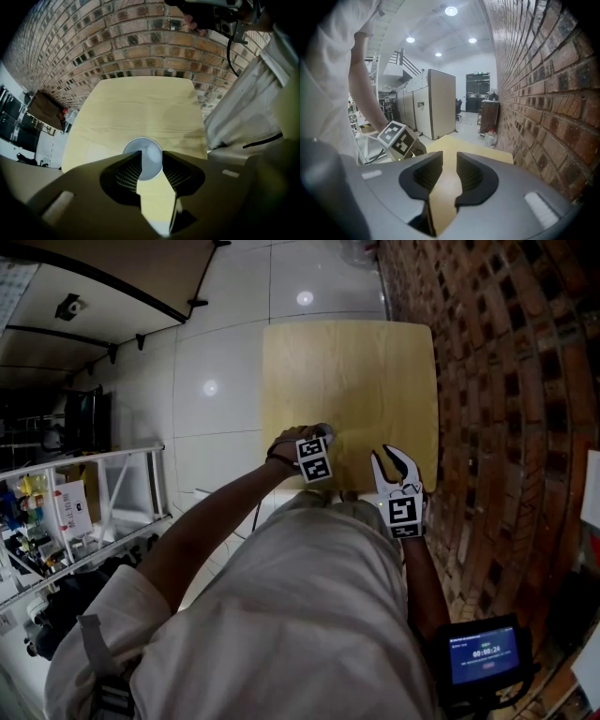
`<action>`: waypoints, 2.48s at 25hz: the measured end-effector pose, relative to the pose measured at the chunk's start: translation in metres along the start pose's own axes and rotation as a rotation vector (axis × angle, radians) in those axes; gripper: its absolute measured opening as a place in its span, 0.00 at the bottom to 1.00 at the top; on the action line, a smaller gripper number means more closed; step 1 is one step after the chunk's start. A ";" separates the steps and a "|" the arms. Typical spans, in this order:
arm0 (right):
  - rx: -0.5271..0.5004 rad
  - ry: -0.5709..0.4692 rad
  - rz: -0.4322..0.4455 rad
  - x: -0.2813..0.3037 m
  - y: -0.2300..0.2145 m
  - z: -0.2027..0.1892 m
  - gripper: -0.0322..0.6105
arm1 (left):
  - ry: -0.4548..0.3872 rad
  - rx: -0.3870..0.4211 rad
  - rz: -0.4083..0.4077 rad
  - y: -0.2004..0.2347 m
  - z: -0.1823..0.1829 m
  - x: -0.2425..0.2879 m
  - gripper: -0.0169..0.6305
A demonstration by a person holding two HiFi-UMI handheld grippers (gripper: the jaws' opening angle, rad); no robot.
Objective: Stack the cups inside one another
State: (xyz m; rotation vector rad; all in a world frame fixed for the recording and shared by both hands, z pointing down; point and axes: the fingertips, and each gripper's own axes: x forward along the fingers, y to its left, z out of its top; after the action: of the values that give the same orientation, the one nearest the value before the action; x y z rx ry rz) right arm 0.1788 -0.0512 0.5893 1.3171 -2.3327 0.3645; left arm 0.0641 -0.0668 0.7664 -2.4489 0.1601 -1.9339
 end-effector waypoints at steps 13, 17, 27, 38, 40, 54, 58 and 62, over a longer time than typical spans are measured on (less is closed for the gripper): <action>-0.057 -0.021 0.078 0.019 0.014 0.024 0.20 | -0.211 -0.332 0.083 0.021 0.006 -0.072 0.30; -0.089 -0.030 0.105 0.024 0.018 0.035 0.20 | -0.349 -0.549 0.146 0.036 0.002 -0.110 0.30; -0.012 -0.093 0.101 0.025 0.010 0.076 0.20 | -0.587 -0.854 0.313 0.062 -0.032 -0.179 0.29; 0.066 -0.067 0.088 0.035 0.005 0.072 0.20 | -0.770 -1.031 0.401 0.060 -0.068 -0.227 0.27; 0.088 -0.066 0.079 0.034 0.007 0.070 0.20 | -0.779 -1.059 0.382 0.057 -0.077 -0.227 0.27; 0.298 -0.009 0.002 0.026 0.024 0.025 0.20 | -0.743 -1.116 0.373 0.033 -0.131 -0.210 0.25; 0.306 0.019 0.010 0.026 0.030 0.012 0.20 | -0.739 -1.149 0.364 0.026 -0.136 -0.203 0.24; 0.303 0.031 0.018 0.027 0.034 0.010 0.20 | -0.729 -1.171 0.350 0.020 -0.145 -0.197 0.24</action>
State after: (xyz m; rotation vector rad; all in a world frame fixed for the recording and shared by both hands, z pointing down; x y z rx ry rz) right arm 0.1349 -0.0583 0.5939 1.4128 -2.3308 0.7639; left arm -0.1230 -0.0610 0.6076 -3.1286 1.9413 -0.6970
